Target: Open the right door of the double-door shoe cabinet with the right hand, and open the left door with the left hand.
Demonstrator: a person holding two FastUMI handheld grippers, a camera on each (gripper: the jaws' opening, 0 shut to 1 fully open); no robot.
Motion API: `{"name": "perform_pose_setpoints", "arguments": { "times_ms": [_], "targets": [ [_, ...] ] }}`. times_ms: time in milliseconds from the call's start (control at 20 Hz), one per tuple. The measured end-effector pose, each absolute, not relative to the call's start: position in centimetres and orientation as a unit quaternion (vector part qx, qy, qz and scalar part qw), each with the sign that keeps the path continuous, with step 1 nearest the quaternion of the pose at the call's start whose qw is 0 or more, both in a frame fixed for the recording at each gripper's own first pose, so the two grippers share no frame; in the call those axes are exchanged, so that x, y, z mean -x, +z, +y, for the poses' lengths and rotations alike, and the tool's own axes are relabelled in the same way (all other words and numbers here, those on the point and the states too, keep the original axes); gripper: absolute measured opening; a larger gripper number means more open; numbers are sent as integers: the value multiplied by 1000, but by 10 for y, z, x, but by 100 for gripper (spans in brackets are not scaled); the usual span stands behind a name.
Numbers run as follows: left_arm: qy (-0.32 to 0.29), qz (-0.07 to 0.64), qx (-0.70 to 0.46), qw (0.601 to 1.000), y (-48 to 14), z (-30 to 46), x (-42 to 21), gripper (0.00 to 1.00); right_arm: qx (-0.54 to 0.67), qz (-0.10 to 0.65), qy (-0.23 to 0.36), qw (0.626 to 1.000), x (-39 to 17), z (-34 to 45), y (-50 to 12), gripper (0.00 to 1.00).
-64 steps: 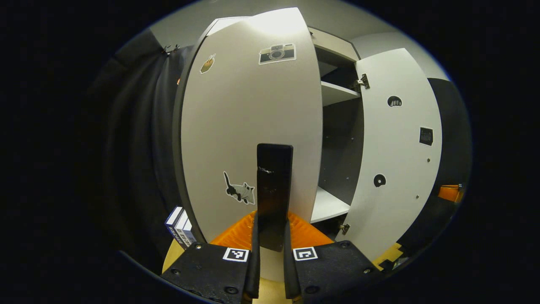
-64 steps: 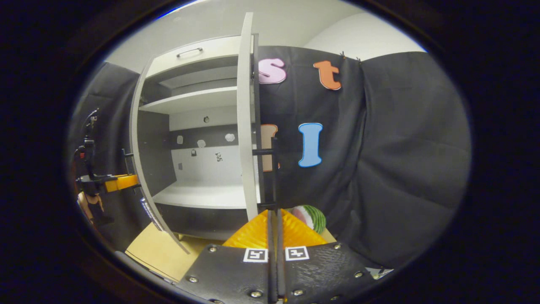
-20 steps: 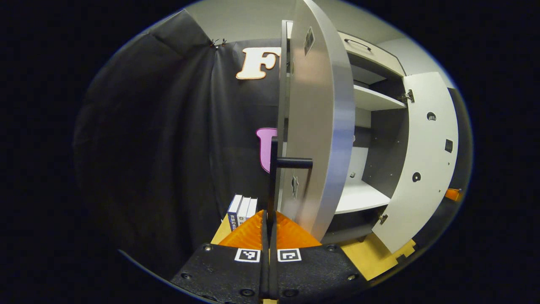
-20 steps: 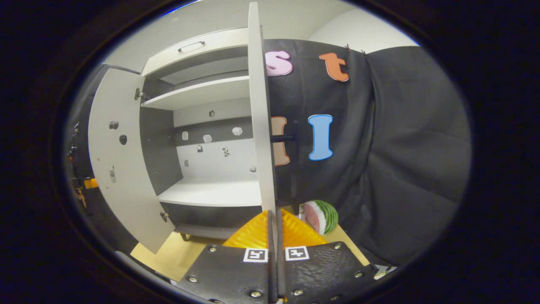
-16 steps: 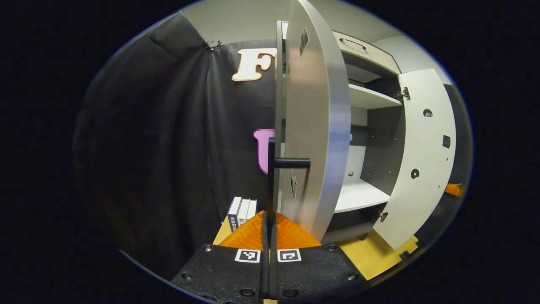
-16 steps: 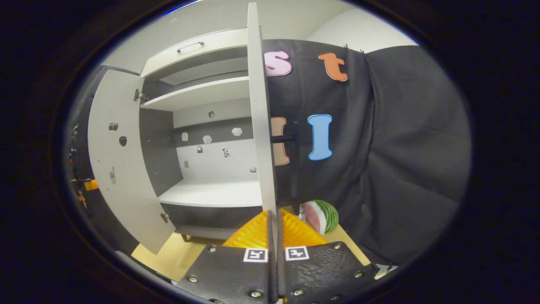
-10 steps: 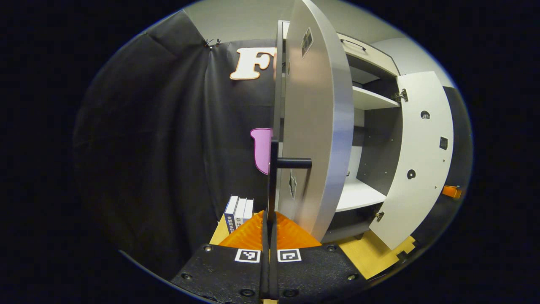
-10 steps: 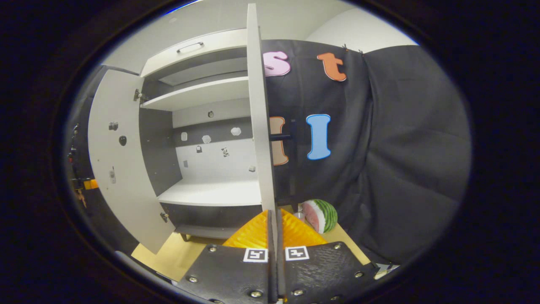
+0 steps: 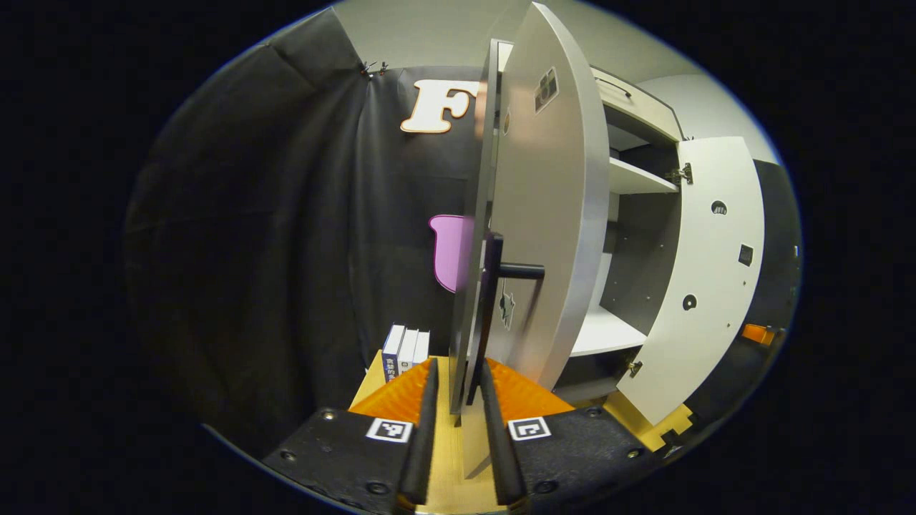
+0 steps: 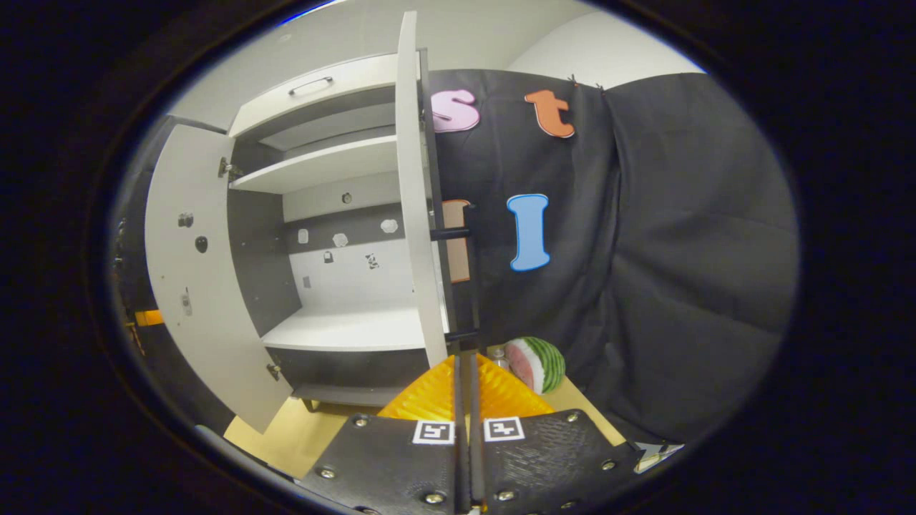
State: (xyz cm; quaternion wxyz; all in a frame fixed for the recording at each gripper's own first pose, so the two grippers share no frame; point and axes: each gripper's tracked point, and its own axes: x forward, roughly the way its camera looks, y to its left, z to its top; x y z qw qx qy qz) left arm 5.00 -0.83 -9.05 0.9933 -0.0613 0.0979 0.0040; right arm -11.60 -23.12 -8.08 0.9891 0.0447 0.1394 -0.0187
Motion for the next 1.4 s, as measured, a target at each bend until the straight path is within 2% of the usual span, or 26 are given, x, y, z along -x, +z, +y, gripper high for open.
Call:
{"name": "perform_pose_setpoints", "arguments": {
  "times_ms": [200,300,350,500,550,800,850,950,1000,1050,1100,1200,1250,1300,1350,1400],
  "targets": [
    [30,95,51,994,-90,8,-45,72,-43,135,-22,990,116,-233,-80,4],
    [50,91,52,993,-87,15,-42,82,-38,138,-26,989,116,-235,-81,17],
    [56,87,54,993,-86,17,-40,89,-35,140,-25,989,117,-235,-80,31],
    [71,78,53,993,-83,21,-38,97,-13,127,-28,991,118,-231,-72,73],
    [74,77,49,993,-82,23,-37,96,-7,121,-29,992,118,-228,-68,88],
    [79,73,32,994,-74,23,-32,97,0,98,-27,995,124,-210,-45,88],
    [77,73,31,994,-72,21,-32,100,-5,93,-23,995,125,-204,-39,88],
    [65,68,26,995,-68,13,-32,97,-6,81,-12,997,127,-189,-27,89],
    [57,65,22,996,-64,9,-34,94,-3,77,-6,997,128,-182,-20,89],
    [46,62,17,997,-62,3,-35,96,0,74,1,997,127,-173,-14,81],
    [34,57,14,998,-58,-3,-37,96,2,73,8,997,128,-163,-8,89],
    [9,46,11,999,-51,-18,-43,94,-1,72,22,997,126,-141,2,88],
    [-6,40,13,999,-47,-27,-45,96,-5,71,33,997,124,-126,7,88],
    [-23,34,16,999,-43,-36,-45,94,-10,71,43,996,123,-113,11,81],
    [-39,26,17,999,-39,-46,-48,94,-14,70,53,996,121,-99,14,88],
    [-53,20,17,998,-36,-56,-52,96,-18,68,65,995,117,-85,18,82]
  ]
}}
